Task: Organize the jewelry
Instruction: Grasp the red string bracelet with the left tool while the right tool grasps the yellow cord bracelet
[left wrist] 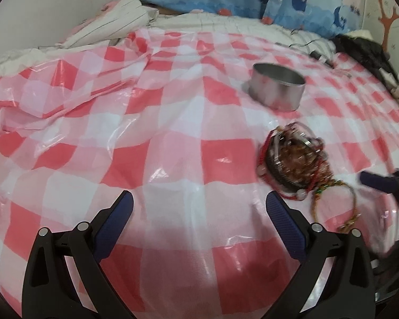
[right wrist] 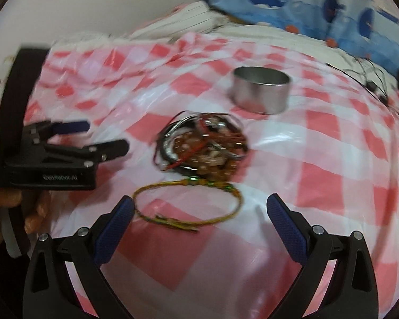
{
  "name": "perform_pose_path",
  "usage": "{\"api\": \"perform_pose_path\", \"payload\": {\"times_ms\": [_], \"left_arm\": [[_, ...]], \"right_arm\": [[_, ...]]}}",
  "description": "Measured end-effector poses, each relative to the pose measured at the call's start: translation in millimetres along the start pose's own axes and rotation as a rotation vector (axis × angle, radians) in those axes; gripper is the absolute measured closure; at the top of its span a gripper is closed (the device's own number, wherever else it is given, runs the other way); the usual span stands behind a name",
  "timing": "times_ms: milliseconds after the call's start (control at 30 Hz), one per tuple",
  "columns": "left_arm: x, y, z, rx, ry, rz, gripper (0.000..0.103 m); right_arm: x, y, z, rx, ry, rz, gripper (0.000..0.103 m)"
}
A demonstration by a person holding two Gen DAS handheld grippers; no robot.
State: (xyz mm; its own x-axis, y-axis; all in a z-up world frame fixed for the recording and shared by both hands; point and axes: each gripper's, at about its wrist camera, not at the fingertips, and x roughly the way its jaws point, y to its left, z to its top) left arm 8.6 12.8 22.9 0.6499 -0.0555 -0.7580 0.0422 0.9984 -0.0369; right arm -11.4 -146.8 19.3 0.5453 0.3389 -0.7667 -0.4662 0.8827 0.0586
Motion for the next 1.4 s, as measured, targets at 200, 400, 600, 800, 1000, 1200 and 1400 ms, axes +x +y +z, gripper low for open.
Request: {"api": "perform_pose_path", "payload": {"times_ms": [200, 400, 600, 800, 1000, 1200, 1400], "left_arm": [[-8.7, -15.3, 3.7, 0.083, -0.058, -0.130, 0.010], [-8.5, -35.5, 22.3, 0.197, -0.057, -0.217, 0.017], [16.3, -45.0, 43.1, 0.311, 0.027, -0.320, 0.044], [39.5, -45.9, 52.5, 0.360, 0.076, -0.358, 0.070], [41.5, -44.7, 54.6, 0.342, 0.085, -0.382, 0.100], [10.0, -28.3, 63.4, 0.279, 0.019, -0.489, 0.100], [-16.4, -2.0, 75.1, 0.187, -0.077, -0.577, 0.100]], "right_arm": [[5.9, -21.7, -4.7, 0.112, 0.031, 0.096, 0.023], [-0.9, -47.3, -8.1, 0.241, 0.007, 0.116, 0.081], [-2.0, -51.6, -7.1, 0.270, 0.004, 0.123, 0.082], [2.8, -49.2, -7.5, 0.256, 0.003, 0.115, 0.064], [7.1, -51.2, -8.0, 0.265, 0.010, 0.122, 0.061], [6.1, -53.4, -9.1, 0.274, 0.004, 0.122, 0.088], [-8.6, -53.8, -8.6, 0.277, -0.039, 0.140, 0.097]]}}
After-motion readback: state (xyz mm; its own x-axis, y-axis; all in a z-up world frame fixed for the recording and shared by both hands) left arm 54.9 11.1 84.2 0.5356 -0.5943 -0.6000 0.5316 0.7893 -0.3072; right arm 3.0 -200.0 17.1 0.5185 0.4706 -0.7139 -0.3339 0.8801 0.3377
